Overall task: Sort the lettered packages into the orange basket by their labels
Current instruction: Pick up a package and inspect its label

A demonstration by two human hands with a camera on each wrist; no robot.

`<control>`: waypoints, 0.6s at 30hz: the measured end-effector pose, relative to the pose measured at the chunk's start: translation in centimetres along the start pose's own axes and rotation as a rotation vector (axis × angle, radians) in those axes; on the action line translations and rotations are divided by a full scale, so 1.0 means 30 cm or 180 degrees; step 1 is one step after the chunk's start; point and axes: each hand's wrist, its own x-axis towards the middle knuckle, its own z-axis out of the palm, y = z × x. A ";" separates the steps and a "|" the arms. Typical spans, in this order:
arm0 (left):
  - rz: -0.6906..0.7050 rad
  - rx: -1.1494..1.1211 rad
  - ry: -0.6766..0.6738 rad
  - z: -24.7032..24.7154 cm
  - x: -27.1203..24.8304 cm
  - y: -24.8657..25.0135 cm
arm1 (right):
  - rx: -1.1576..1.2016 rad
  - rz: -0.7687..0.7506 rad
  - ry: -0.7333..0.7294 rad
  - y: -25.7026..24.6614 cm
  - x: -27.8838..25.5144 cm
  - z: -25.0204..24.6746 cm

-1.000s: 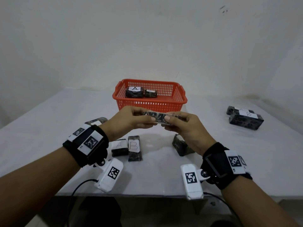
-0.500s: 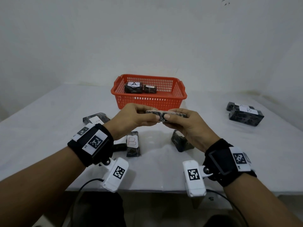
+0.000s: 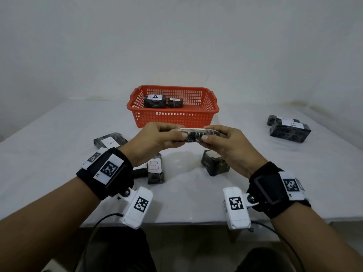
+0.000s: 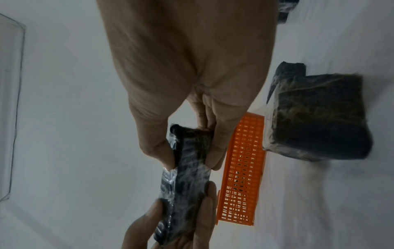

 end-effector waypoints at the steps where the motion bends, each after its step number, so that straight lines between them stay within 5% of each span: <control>1: 0.0017 0.0055 0.0040 0.000 0.000 -0.004 | 0.0046 0.0034 -0.0003 -0.001 0.000 0.001; 18: 0.0177 0.0319 0.0051 0.002 -0.031 -0.013 | -0.0436 -0.0090 0.0123 0.000 -0.007 0.038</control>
